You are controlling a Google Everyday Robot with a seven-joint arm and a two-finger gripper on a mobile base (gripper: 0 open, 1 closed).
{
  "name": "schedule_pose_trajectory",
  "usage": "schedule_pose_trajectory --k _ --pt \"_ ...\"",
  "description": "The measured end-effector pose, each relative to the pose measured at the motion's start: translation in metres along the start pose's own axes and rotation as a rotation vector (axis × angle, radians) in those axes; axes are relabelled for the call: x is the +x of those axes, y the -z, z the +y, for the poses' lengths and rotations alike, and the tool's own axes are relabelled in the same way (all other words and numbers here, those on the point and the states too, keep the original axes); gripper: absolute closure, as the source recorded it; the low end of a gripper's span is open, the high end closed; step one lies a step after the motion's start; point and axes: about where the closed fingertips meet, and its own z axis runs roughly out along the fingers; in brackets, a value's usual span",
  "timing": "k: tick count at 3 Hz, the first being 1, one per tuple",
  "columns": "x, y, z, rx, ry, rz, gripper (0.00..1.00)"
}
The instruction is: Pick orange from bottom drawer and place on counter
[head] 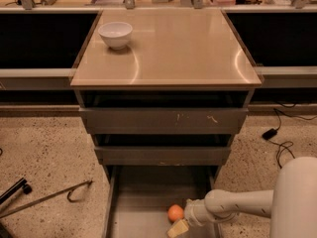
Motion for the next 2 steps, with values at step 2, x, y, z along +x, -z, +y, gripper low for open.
schedule_pose_trajectory --k 2 --pt "-0.004 -0.041 -0.016 -0.027 0.004 -0.061 0.0"
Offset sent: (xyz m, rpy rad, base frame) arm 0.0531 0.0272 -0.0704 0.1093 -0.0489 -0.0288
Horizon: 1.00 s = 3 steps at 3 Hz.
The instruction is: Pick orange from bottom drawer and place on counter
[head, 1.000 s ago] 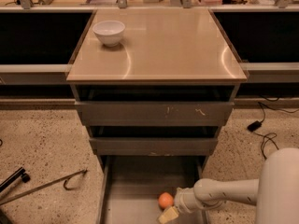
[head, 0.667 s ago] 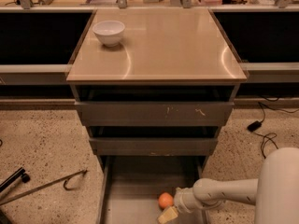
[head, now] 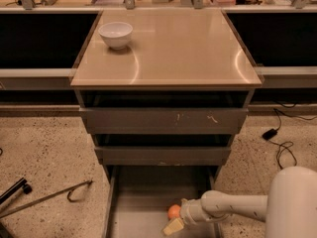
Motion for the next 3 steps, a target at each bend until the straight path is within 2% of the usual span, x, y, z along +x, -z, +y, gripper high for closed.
schedule_pose_trajectory --k 1,3 --pt "-0.0107 -0.0469 -0.0232 -0.022 0.028 -0.058 0.0" --pt "-0.0059 -0.0513 -0.0261 -0.028 0.003 -0.06 0.0"
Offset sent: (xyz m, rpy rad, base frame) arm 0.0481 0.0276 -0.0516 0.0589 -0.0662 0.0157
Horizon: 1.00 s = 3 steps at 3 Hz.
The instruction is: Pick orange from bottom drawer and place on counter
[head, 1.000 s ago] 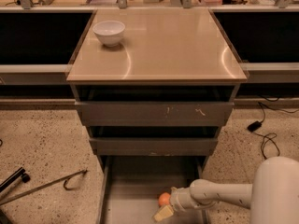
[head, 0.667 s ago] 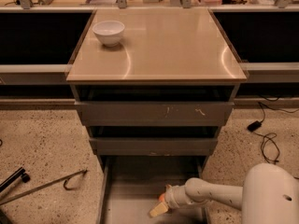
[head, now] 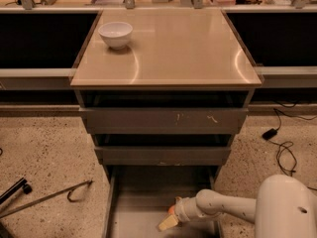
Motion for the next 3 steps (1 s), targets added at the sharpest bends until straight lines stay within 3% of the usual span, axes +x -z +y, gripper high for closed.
schedule_pose_trajectory --k 1,3 --pt "0.015 -0.004 -0.019 0.016 -0.056 0.006 0.0" --pt "0.029 -0.023 -0.03 0.045 -0.078 0.027 0.0"
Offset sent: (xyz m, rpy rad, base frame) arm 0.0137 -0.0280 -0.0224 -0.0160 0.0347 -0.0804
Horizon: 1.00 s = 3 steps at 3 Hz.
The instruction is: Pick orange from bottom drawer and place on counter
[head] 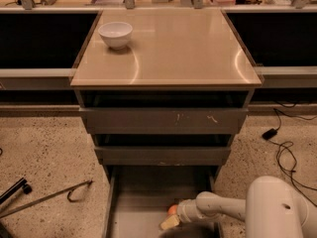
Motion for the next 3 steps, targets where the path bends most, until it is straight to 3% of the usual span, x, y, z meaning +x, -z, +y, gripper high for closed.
schedule_pose_trajectory --k 1,3 --pt "0.0017 -0.0016 0.0013 -0.009 -0.004 0.004 0.0" --pt "0.0017 -0.0016 0.0014 -0.009 -0.004 0.004 0.43"
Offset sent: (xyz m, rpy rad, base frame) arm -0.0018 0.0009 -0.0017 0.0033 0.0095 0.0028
